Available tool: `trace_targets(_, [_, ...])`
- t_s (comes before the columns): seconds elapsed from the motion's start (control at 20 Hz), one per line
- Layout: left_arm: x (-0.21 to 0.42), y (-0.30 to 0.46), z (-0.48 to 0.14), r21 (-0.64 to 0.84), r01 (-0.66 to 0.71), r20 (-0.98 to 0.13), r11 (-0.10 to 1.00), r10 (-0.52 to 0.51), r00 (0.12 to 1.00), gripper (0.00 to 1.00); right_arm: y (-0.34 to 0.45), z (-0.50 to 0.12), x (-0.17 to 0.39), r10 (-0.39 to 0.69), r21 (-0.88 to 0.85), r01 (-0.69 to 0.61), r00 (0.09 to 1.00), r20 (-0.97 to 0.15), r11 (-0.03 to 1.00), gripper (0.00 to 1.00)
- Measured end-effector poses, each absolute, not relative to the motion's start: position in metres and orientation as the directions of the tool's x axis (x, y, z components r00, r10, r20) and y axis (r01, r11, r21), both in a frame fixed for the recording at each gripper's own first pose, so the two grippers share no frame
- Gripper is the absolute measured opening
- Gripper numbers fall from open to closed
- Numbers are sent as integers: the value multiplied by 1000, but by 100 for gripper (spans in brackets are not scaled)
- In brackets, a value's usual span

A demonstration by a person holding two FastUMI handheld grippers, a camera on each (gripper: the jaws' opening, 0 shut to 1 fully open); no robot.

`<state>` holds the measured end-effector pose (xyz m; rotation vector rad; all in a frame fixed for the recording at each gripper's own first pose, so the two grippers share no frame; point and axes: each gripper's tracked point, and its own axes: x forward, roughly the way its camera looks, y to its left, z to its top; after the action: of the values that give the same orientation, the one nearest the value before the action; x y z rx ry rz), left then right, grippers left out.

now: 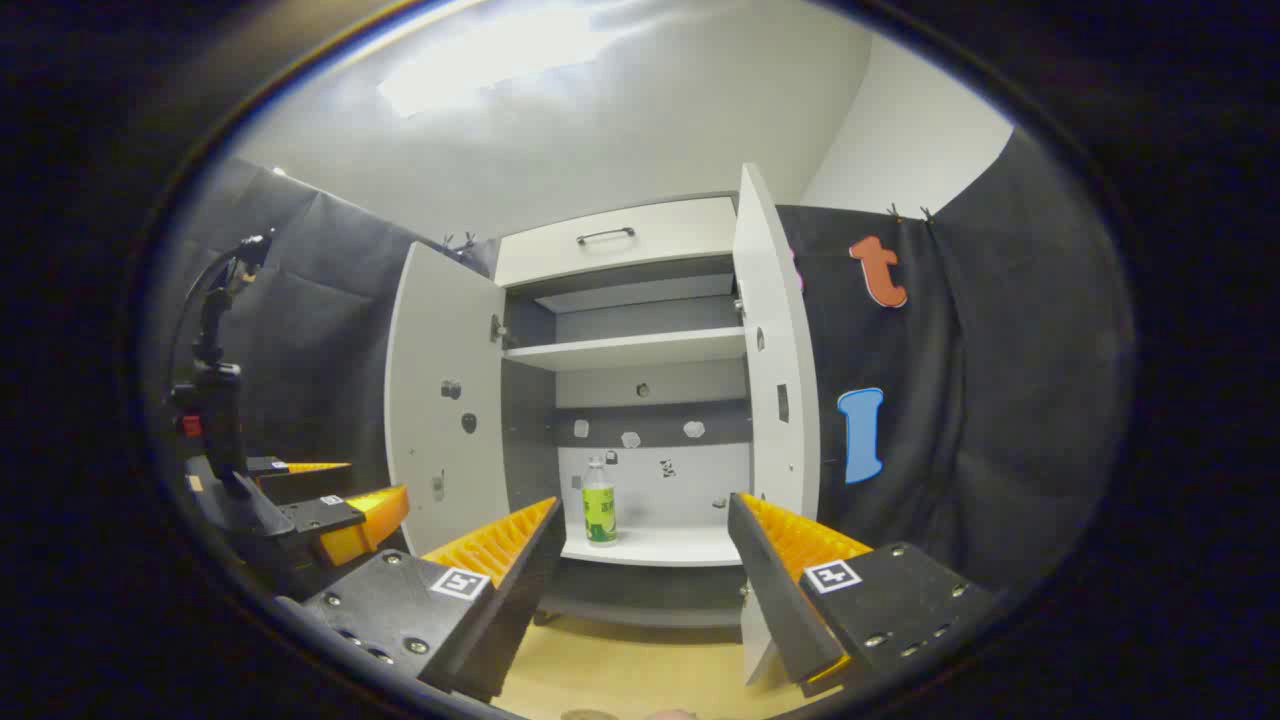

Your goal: Grasp the bottle in the cabinet with the left hand and place it on the coaster, then close the right door with the right hand and the left door with the left hand.

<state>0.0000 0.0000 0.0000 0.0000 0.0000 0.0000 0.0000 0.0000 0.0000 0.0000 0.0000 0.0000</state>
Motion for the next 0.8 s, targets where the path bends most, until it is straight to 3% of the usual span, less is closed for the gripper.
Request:
trace_targets(0.1, [8,-1,-9,1,15,-21,1000,-15,1000,95,0,-9,9,-23,-45,22,999,-27,999,98])
trace_targets(0.15, [13,-3,-11,-1,23,-25,1000,-23,999,95,0,-14,12,-32,-56,29,998,-45,998,94])
trace_targets(0.2, [17,-3,-14,-1,30,-32,1000,-30,999,96,-1,-17,15,-41,-66,37,997,-58,997,99])
trace_targets(0.25, [22,-5,-17,-4,38,-36,999,-39,999,96,-4,-18,19,-59,-85,54,997,-58,995,94])
trace_targets(0.3, [27,-7,-19,-5,45,-40,999,-46,998,96,-6,-19,20,-74,-106,68,996,-58,992,98])
trace_targets(0.8, [60,-11,-36,-42,80,-51,996,-82,995,96,8,-30,37,-59,-137,50,996,-62,989,99])
